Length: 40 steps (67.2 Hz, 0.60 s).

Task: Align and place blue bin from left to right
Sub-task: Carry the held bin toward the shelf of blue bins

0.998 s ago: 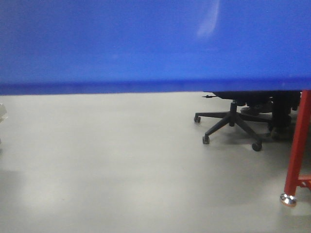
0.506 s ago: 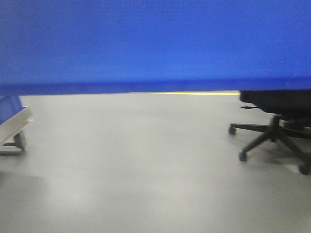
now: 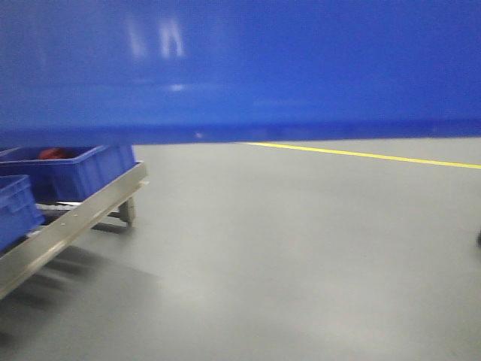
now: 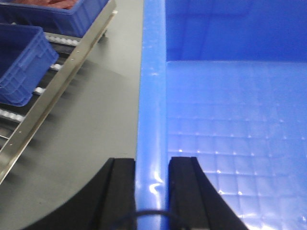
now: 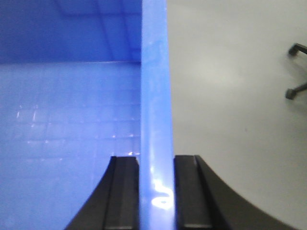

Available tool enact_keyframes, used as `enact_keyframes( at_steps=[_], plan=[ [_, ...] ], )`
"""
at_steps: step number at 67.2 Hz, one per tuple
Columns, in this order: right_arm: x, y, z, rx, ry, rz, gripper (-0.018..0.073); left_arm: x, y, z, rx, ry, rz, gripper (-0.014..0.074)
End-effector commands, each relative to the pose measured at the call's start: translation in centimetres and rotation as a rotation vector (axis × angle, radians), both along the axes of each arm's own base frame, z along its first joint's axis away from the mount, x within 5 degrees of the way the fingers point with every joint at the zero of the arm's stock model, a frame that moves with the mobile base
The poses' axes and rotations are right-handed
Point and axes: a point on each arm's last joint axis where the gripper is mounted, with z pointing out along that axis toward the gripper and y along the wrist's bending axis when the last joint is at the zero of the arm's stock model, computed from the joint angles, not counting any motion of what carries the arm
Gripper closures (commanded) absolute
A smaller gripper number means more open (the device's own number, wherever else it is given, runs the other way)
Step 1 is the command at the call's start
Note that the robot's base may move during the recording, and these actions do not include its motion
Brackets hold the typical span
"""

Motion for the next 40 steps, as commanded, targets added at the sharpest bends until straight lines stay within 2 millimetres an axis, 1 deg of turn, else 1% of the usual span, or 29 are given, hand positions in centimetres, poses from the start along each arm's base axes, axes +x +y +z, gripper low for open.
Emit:
enact_keyframes(
  at_steps=[1,40],
  plan=[
    [-0.05,0.19,1.23,0.063,-0.093,0.051,0.0629,-0.06,-0.20,1.02,-0.024,-0.084,-0.043,0.0707],
    [-0.05,0.19,1.23,0.063,-0.093,0.051,0.0629,-0.06,-0.20,1.02,-0.024,-0.084,-0.043,0.0707]
  ],
)
